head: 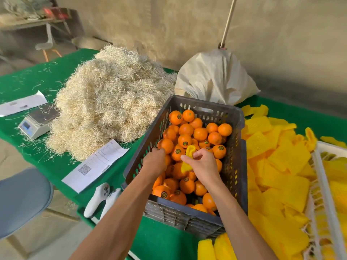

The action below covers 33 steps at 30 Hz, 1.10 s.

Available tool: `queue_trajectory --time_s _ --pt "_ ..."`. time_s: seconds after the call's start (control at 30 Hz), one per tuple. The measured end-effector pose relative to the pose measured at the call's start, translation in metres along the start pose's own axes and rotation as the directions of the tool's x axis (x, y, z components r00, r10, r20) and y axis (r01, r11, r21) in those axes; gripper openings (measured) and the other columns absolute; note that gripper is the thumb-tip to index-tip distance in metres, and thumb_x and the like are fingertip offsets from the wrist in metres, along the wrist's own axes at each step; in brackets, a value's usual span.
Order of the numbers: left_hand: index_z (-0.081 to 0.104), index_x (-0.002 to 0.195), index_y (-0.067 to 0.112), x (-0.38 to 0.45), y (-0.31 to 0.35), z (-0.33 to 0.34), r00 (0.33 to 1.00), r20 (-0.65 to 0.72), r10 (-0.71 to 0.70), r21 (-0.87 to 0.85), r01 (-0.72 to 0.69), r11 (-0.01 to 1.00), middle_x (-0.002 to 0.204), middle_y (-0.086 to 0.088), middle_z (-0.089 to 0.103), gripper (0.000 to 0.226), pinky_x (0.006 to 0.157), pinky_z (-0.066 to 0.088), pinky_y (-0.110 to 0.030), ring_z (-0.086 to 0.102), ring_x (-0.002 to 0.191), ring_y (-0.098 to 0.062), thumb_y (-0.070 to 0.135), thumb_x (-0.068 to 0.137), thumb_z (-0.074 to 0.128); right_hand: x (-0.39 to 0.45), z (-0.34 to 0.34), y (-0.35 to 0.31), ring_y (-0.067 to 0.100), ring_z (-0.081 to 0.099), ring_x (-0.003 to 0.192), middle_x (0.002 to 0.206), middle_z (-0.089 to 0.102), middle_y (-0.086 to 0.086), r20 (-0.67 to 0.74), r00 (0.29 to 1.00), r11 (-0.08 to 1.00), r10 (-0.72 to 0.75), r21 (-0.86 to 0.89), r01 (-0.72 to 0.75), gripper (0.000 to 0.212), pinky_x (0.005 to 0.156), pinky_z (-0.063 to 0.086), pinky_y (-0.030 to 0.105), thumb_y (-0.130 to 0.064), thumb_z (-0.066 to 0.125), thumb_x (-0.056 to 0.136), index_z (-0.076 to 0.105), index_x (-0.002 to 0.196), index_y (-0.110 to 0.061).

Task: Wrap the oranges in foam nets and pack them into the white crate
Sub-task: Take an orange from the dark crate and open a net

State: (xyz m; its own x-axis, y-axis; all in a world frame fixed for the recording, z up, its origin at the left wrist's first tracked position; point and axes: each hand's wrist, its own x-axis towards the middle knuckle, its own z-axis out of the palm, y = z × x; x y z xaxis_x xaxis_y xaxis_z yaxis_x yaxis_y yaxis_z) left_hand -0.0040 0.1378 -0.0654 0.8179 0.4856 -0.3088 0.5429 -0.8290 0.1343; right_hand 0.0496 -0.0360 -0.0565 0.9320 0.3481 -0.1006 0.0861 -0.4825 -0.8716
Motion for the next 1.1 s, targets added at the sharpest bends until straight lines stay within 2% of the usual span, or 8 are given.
queue_trajectory --time_s 0.1,0.2,0.27,0.37,0.43,0.7,0.93,1.1 --pt "0.059 0.118 0.007 -0.007 0.007 -0.008 0.997 -0.065 -0.049 -0.105 0.042 0.994 0.12 -0.012 0.054 0.048 0.082 0.057 -0.05 0.065 0.104 -0.037 0.036 0.084 0.078 0.002 -0.005 0.002 0.01 0.06 0.075 0.084 0.062 -0.004 -0.036 0.999 1.0 -0.011 0.014 0.011 0.039 0.061 0.048 0.031 -0.053 0.08 0.078 0.058 0.086 -0.021" --pt "0.057 0.072 0.015 -0.019 0.013 -0.009 0.969 -0.213 -0.126 -0.56 -0.016 0.828 0.074 0.002 0.058 0.051 0.054 0.044 -0.035 0.058 0.061 -0.015 0.06 0.068 0.08 0.002 -0.014 0.002 0.007 0.058 0.073 0.081 0.062 -0.004 -0.096 0.995 0.999 -0.036 0.025 0.038 0.036 0.058 0.04 0.026 -0.049 0.08 0.08 0.058 0.083 -0.02" --pt "0.062 0.069 0.011 -0.027 0.02 -0.014 0.979 -0.129 -0.16 -0.888 -0.043 0.457 0.068 0.001 0.063 0.057 0.053 0.05 -0.035 0.06 0.06 -0.012 0.064 0.065 0.083 0.0 -0.021 0.003 0.005 0.057 0.072 0.079 0.06 -0.007 -0.122 0.991 0.997 -0.055 0.048 0.061 0.034 0.057 0.037 0.021 -0.048 0.079 0.081 0.056 0.081 -0.023" --pt "0.074 0.123 0.017 -0.033 0.034 -0.023 0.98 0.166 0.11 -0.969 0.183 -0.168 0.121 -0.008 0.074 0.067 0.093 0.061 -0.041 0.068 0.114 -0.023 0.06 0.072 0.082 -0.001 -0.033 0.005 0.008 0.058 0.072 0.078 0.06 -0.006 -0.145 0.988 0.994 -0.061 0.086 0.074 0.034 0.059 0.041 0.024 -0.046 0.08 0.081 0.057 0.08 -0.021" --pt "0.069 0.134 0.013 -0.038 0.04 -0.025 0.919 0.212 0.332 -0.902 0.315 -0.296 0.131 -0.012 0.07 0.072 0.111 0.049 -0.041 0.063 0.126 -0.026 0.063 0.082 0.071 -0.003 -0.039 0.005 0.006 0.058 0.068 0.076 0.062 -0.003 -0.127 0.991 0.992 -0.043 0.112 0.057 0.036 0.058 0.042 0.023 -0.047 0.081 0.08 0.058 0.08 -0.018" --pt "0.059 0.143 0.002 -0.041 0.06 -0.023 0.763 0.28 0.582 -0.787 0.53 -0.317 0.148 -0.025 0.055 0.094 0.123 0.034 -0.049 0.054 0.138 -0.041 0.066 0.078 0.078 -0.008 -0.067 0.015 0.008 0.07 0.082 0.084 0.075 -0.006 0.01 0.998 0.982 -0.058 0.182 0.055 0.019 0.074 0.059 0.032 -0.039 0.079 0.085 0.076 0.088 -0.02" --pt "0.07 0.133 0.01 -0.046 0.088 -0.017 0.873 0.277 0.401 -0.909 0.373 -0.186 0.13 -0.013 0.071 0.086 0.099 0.057 -0.04 0.06 0.13 -0.031 0.064 0.067 0.084 -0.012 -0.074 0.022 0.006 0.066 0.098 0.104 0.073 -0.009 -0.041 0.996 0.996 -0.084 0.014 0.084 0.019 0.085 0.055 0.031 -0.032 0.07 0.095 0.074 0.109 -0.02" --pt "0.074 0.122 0.021 -0.051 0.1 -0.013 0.931 0.2 0.306 -0.948 0.262 -0.179 0.12 -0.011 0.075 0.076 0.083 0.062 -0.042 0.068 0.119 -0.03 0.065 0.063 0.089 -0.018 -0.075 0.022 0.011 0.066 0.096 0.101 0.069 -0.007 -0.191 0.981 0.991 -0.035 0.121 0.059 0.004 0.085 0.058 0.033 -0.025 0.063 0.1 0.063 0.104 -0.025"
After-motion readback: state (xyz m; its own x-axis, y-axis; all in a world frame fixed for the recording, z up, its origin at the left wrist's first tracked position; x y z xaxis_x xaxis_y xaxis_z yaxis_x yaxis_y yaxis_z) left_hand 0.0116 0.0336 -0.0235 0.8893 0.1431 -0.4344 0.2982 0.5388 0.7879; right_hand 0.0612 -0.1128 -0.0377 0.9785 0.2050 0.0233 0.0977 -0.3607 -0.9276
